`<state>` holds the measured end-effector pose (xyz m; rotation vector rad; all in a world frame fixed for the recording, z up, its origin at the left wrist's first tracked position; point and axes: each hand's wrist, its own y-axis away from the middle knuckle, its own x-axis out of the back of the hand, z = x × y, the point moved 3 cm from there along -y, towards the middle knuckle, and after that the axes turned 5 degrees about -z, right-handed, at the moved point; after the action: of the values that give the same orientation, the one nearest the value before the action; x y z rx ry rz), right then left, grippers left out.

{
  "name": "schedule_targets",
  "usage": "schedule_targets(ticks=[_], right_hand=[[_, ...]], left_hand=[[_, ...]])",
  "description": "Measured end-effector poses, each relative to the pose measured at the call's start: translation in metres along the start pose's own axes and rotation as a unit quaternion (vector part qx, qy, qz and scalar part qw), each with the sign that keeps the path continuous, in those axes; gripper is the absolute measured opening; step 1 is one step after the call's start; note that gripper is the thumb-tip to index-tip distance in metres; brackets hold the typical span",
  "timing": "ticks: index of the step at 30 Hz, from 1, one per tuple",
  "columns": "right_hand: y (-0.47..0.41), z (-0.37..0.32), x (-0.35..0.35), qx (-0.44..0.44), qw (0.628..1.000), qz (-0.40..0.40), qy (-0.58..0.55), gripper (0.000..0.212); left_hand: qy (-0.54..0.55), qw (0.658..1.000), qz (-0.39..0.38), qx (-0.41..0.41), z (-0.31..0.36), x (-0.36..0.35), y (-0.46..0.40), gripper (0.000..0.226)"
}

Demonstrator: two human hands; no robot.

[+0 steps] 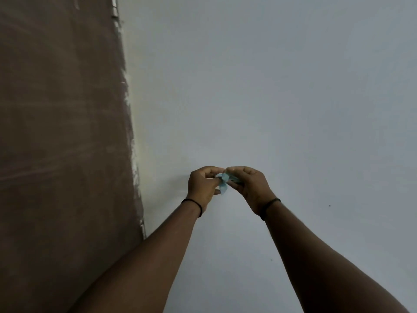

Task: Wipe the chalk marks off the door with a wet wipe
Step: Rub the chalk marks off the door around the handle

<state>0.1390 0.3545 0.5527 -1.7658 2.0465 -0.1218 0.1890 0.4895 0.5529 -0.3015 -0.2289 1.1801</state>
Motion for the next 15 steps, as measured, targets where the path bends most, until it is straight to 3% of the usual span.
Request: schedule_targets(ticks=[5, 9, 13, 15], right_hand=[[-0.015, -0.010, -0.057, 0.028, 0.999, -0.011, -0.013, 0.033], [-0.032, -0.008, -0.123, 0.047, 0.993, -0.111, -0.021, 0.014], [-0.035, 0.004, -0.203, 0.086, 0.982, -0.163, -0.030, 0.015], [-0.027, 0.009, -0.237, 0.099, 0.970, -0.203, -0.087, 0.016]], left_hand=[[-0.032, 0.997, 0.069, -0.025, 0.040, 0.056, 0.013, 0.030], [-0.066, 0.988, 0.135, -0.035, 0.065, 0.115, 0.027, 0.012], [-0.121, 0.963, 0.225, -0.088, 0.094, 0.172, 0.059, 0.012], [-0.157, 0.941, 0.275, -0.120, 0.110, 0.196, 0.082, 0.015]])
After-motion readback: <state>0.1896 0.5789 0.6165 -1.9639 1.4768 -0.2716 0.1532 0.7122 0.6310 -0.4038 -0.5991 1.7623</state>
